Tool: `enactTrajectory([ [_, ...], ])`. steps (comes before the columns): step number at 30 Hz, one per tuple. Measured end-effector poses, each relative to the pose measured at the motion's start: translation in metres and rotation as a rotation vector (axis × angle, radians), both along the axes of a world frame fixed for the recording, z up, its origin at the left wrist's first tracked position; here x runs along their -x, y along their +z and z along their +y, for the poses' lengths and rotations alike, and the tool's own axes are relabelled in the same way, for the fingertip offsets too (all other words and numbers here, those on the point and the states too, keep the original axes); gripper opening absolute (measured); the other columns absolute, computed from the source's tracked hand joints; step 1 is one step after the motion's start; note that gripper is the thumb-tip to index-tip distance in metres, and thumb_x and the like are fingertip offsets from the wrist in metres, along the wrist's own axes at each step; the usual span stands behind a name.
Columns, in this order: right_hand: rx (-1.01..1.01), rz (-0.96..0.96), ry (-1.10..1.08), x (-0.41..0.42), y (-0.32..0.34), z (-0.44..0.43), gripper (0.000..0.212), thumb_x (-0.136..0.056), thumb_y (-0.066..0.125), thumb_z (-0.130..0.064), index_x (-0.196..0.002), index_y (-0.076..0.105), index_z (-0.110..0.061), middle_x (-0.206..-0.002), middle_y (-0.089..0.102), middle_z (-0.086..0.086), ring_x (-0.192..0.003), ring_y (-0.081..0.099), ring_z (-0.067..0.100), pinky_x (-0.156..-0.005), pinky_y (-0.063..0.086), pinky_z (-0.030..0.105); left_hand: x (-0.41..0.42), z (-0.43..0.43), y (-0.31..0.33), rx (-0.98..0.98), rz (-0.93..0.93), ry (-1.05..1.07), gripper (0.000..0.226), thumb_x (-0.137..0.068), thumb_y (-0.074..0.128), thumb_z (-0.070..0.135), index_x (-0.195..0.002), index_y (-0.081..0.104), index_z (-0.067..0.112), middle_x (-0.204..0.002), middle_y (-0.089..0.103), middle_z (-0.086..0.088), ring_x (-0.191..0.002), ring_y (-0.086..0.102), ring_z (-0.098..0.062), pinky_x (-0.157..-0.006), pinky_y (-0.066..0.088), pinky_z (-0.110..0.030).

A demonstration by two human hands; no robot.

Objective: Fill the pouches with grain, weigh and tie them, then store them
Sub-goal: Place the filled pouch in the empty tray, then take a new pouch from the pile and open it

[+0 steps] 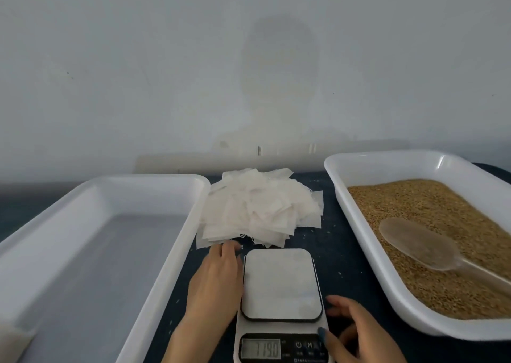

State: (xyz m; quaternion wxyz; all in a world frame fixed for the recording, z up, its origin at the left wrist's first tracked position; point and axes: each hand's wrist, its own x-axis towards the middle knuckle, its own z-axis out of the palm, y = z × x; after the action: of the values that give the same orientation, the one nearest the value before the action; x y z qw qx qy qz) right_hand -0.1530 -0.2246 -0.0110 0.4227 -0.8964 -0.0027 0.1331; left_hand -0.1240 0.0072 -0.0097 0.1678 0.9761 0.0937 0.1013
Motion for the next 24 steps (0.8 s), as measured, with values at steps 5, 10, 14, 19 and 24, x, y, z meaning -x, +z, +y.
enactTrajectory([
  [5,-0.036,-0.06,-0.025,-0.007,0.001,0.001,0.052,-0.092,0.067,-0.039,-0.136,0.041,-0.037,-0.119,0.052,-0.022,-0.082,0.062,-0.004,-0.067,0.043,0.006,-0.069,-0.002,0.01,-0.014,-0.138,-0.146,0.037,-0.098,0.055,0.032,-0.134,0.047,0.027,-0.13,0.05,0.006,-0.12,0.045,-0.013,-0.093,0.043,-0.027],
  [10,-0.052,-0.181,0.031,-0.017,0.003,0.004,0.043,-0.092,0.067,-0.036,-0.124,0.04,-0.044,-0.114,0.052,-0.019,-0.081,0.06,-0.005,-0.068,0.044,0.01,-0.122,-0.01,0.002,-0.001,-0.062,-0.253,0.054,-0.096,0.055,0.046,-0.145,0.043,0.028,-0.147,0.045,0.006,-0.135,0.039,-0.015,-0.105,0.038,-0.031],
  [14,-0.1,-0.277,0.087,-0.031,0.003,0.012,0.036,-0.094,0.064,-0.028,-0.121,0.046,-0.045,-0.112,0.056,-0.018,-0.094,0.057,-0.006,-0.074,0.046,0.012,-0.137,-0.02,0.002,-0.13,-0.045,-0.188,0.045,-0.092,0.058,0.047,-0.132,0.054,0.028,-0.133,0.056,0.005,-0.122,0.052,-0.018,-0.09,0.046,-0.032],
  [19,-0.178,-0.392,0.115,-0.051,0.003,0.018,0.035,-0.094,0.065,-0.018,-0.115,0.053,-0.043,-0.106,0.061,-0.015,-0.097,0.058,-0.001,-0.075,0.047,0.014,-0.139,-0.019,0.006,-0.153,-0.156,-0.175,0.028,-0.101,0.042,0.029,-0.086,0.061,0.016,-0.086,0.063,-0.002,-0.077,0.056,-0.027,-0.063,0.039,-0.031],
  [24,-0.259,-0.445,0.143,-0.08,0.011,0.033,0.032,-0.093,0.064,-0.01,-0.113,0.061,-0.035,-0.104,0.065,-0.013,-0.102,0.058,-0.005,-0.081,0.046,0.011,-0.136,-0.015,0.001,-0.098,-0.179,-0.116,0.036,-0.101,0.041,0.028,-0.068,0.043,0.016,-0.062,0.042,0.002,-0.065,0.043,-0.024,-0.056,0.029,-0.031],
])
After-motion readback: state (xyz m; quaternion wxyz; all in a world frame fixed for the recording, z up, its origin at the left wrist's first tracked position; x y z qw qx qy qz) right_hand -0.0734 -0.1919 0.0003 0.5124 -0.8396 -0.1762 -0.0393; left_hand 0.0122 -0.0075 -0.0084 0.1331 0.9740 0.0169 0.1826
